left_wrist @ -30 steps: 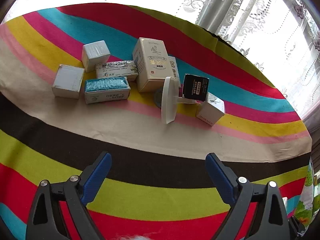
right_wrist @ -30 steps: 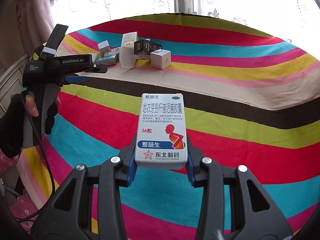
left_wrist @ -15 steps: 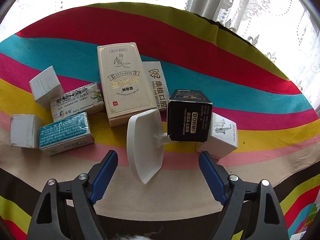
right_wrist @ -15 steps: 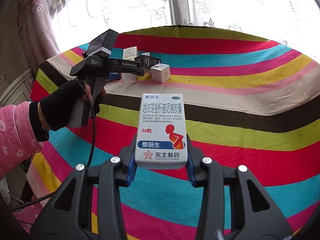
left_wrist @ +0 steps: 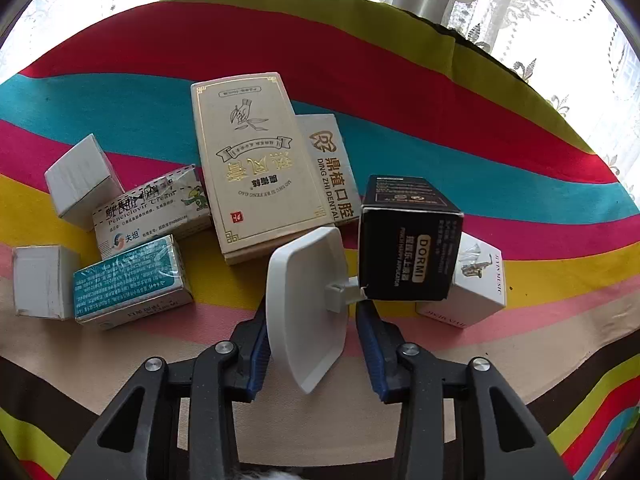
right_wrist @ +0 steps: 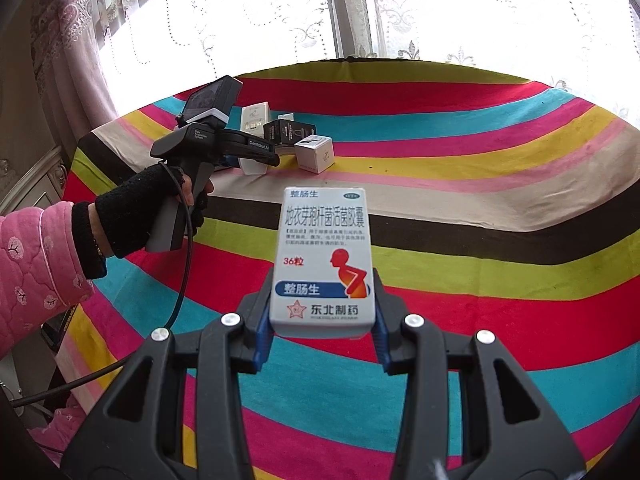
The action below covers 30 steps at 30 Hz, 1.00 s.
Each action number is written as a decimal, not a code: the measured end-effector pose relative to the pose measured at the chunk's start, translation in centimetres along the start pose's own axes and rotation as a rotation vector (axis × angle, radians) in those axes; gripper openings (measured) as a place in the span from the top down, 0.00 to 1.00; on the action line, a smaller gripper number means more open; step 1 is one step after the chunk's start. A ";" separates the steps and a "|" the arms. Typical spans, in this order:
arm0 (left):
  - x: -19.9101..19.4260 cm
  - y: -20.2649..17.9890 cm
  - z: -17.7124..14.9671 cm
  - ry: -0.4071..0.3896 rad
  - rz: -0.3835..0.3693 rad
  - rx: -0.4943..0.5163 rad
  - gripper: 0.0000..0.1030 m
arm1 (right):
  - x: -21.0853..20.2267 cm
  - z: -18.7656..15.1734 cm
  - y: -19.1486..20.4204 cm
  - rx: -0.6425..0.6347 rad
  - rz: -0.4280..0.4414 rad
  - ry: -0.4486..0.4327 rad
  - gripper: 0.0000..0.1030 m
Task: Organize rigid objects
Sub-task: 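Carry the white stand in left while right carries the medicine box to the bin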
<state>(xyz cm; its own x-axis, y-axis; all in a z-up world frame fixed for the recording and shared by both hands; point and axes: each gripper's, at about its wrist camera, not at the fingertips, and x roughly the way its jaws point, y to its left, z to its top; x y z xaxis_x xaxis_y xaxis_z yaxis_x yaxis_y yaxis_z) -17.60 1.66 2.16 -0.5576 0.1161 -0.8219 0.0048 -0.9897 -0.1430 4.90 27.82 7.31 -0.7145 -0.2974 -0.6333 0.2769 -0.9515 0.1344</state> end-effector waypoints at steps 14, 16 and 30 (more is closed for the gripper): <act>-2.6 1.0 -1.4 -0.037 -0.031 0.035 0.73 | -0.1 0.0 -0.1 0.002 0.008 -0.003 0.57; -3.3 1.2 -2.1 -0.034 -0.040 0.040 0.73 | -0.1 0.0 0.0 0.000 0.010 -0.003 0.57; -14.9 0.7 -13.1 -0.144 -0.127 0.075 0.73 | -1.6 -0.4 2.0 -0.027 0.012 -0.022 0.57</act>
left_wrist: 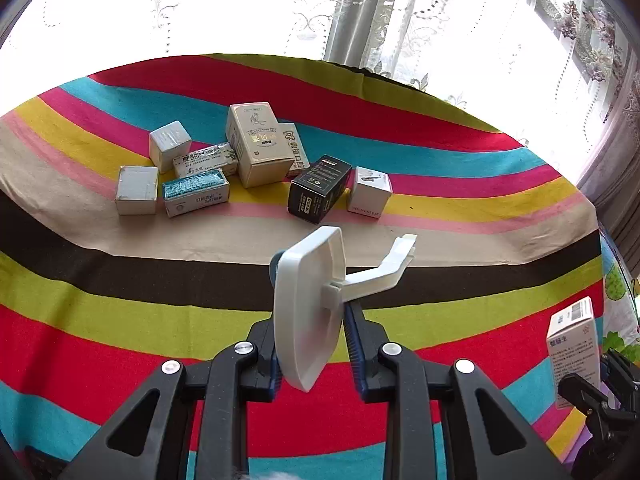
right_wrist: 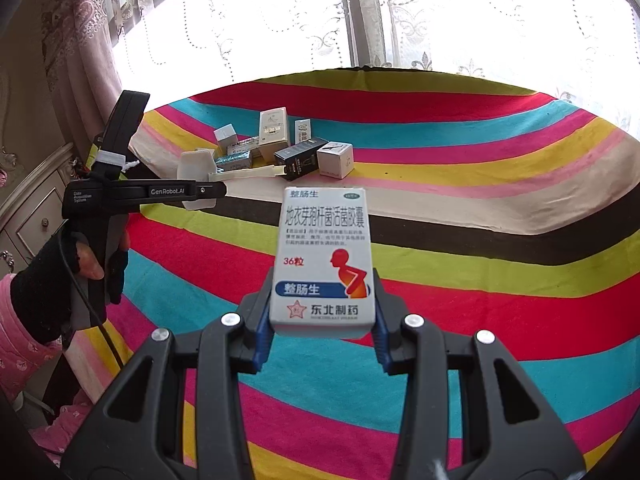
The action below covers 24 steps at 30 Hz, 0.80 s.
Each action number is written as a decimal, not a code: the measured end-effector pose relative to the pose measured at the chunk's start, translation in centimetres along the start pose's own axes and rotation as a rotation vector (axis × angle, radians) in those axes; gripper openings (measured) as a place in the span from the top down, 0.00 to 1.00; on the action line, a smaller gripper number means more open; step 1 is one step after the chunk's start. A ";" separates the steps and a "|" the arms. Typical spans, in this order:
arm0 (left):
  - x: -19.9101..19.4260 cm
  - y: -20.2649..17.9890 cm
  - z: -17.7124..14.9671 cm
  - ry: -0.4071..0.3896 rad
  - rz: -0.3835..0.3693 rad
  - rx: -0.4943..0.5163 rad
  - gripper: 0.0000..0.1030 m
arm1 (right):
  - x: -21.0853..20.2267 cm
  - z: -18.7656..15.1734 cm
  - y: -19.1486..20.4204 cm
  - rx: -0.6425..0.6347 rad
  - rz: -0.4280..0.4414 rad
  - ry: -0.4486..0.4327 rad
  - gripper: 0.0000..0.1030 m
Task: Organize rigid objects
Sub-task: 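Carry the white stand in left while right carries the medicine box to the bin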
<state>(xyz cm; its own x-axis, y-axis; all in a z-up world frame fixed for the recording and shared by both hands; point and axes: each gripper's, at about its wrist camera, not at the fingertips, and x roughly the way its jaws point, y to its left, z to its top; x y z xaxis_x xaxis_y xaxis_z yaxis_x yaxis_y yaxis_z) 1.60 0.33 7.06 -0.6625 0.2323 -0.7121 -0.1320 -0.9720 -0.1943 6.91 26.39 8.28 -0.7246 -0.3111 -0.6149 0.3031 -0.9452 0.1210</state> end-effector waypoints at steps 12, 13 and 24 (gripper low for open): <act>-4.8 -5.2 -5.9 -0.041 -0.080 0.040 0.73 | -3.4 -2.5 -0.1 0.026 -0.053 0.066 0.57; -5.0 -5.5 -6.3 -0.040 -0.081 0.044 0.73 | -3.8 -2.7 -0.2 0.027 -0.061 0.071 0.57; -6.3 -8.2 -9.1 -0.026 -0.132 0.083 0.73 | -6.7 -4.0 -0.6 0.058 -0.112 0.094 0.57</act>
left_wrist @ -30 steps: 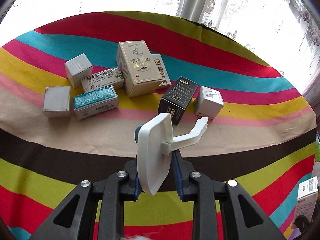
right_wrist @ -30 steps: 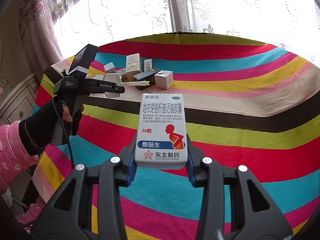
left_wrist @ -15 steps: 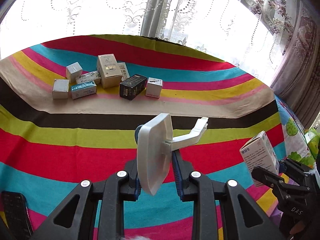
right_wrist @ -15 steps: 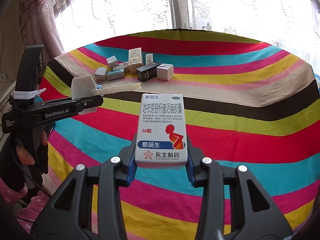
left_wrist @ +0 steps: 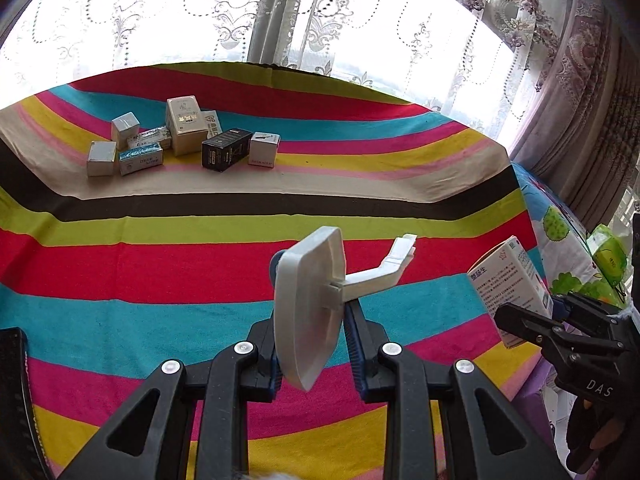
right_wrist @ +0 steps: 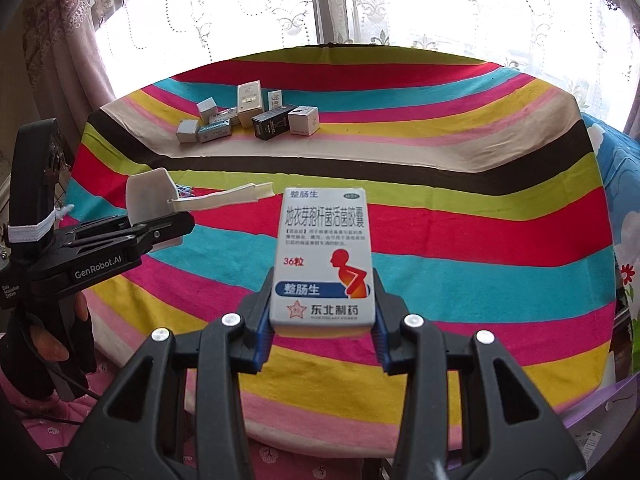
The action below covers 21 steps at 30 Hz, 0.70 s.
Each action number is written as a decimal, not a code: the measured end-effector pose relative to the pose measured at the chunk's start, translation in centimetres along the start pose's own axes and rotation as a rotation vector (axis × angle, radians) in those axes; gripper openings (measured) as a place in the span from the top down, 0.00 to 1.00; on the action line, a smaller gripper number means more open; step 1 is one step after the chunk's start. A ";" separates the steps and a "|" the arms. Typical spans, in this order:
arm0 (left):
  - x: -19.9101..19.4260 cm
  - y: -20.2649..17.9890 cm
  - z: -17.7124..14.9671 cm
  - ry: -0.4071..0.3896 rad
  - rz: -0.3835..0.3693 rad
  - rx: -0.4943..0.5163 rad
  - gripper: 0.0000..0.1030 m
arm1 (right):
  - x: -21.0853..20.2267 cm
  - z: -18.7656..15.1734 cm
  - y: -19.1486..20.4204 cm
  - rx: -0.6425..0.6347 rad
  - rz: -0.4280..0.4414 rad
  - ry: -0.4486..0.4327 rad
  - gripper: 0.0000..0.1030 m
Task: Organize rigid objects
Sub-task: 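Carry the white stand in left while right carries the medicine box to the bin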
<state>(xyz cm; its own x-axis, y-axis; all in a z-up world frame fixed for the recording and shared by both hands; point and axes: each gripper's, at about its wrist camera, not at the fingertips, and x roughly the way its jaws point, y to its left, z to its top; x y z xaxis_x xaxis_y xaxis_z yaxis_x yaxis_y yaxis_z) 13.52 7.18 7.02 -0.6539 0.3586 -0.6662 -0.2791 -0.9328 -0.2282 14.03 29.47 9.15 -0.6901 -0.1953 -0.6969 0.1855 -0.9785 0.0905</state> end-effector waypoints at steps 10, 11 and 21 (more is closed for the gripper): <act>-1.4 -3.3 -0.4 -0.014 -0.041 0.070 0.73 | -3.1 -1.2 -2.0 0.031 -0.061 0.008 0.57; -1.5 -3.6 -0.5 -0.012 -0.046 0.074 0.73 | -3.5 -1.4 -2.2 0.036 -0.064 0.012 0.57; -2.4 -9.1 -1.8 -0.002 -0.114 0.197 0.73 | -7.1 -4.2 -5.2 0.070 -0.144 0.029 0.57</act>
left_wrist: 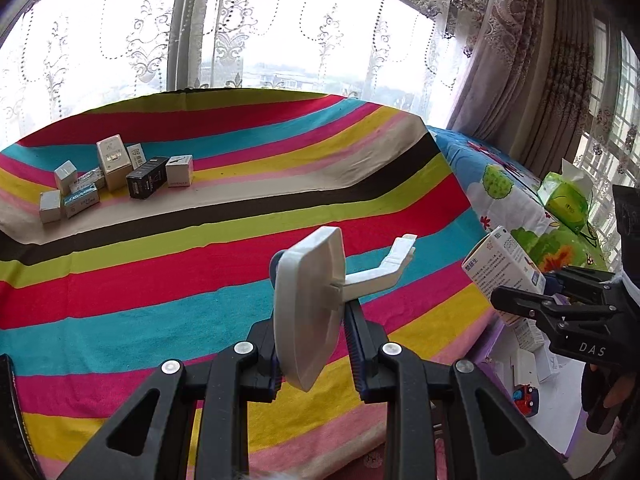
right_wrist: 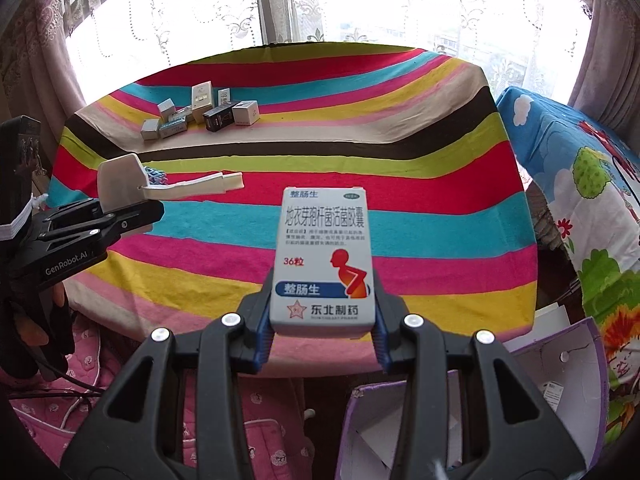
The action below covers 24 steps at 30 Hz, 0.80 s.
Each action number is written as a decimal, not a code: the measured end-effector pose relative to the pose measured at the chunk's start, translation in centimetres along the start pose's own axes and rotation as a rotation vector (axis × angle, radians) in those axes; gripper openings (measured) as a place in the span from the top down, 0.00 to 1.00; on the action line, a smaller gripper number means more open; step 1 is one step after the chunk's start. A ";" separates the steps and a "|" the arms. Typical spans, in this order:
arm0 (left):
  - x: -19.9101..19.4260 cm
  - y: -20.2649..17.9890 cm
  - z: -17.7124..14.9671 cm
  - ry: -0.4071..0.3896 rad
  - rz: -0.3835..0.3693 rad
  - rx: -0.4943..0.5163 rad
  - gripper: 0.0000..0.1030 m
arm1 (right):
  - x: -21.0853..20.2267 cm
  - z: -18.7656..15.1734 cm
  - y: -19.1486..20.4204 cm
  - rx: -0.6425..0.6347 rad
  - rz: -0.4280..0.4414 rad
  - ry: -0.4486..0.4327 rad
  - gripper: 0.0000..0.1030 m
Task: Organize rigid objects
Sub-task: 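Carry the white stand in left while right carries the medicine box to the bin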
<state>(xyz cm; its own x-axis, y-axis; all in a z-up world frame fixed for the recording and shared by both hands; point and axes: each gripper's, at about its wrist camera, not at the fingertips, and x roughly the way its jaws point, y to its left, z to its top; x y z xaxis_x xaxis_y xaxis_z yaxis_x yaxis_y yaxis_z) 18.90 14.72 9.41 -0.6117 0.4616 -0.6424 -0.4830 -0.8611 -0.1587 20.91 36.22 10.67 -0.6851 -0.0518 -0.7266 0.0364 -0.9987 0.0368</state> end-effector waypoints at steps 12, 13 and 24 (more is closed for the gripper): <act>1.0 -8.4 -0.6 0.049 -0.105 0.202 0.73 | -2.3 -3.6 -5.4 0.079 -0.086 0.013 0.57; 1.0 -9.1 -0.6 0.050 -0.116 0.218 0.73 | -2.6 -3.8 -5.8 0.084 -0.095 0.011 0.57; 2.0 -15.7 0.5 0.094 -0.234 0.353 0.73 | -4.9 -6.0 -9.8 0.150 -0.188 0.015 0.57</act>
<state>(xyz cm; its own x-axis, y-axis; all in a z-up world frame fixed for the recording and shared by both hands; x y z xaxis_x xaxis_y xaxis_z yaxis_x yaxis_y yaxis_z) 24.92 29.24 10.96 -0.4085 0.5998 -0.6880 -0.7963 -0.6026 -0.0526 28.26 46.29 9.73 -0.6590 0.1339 -0.7401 -0.2000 -0.9798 0.0009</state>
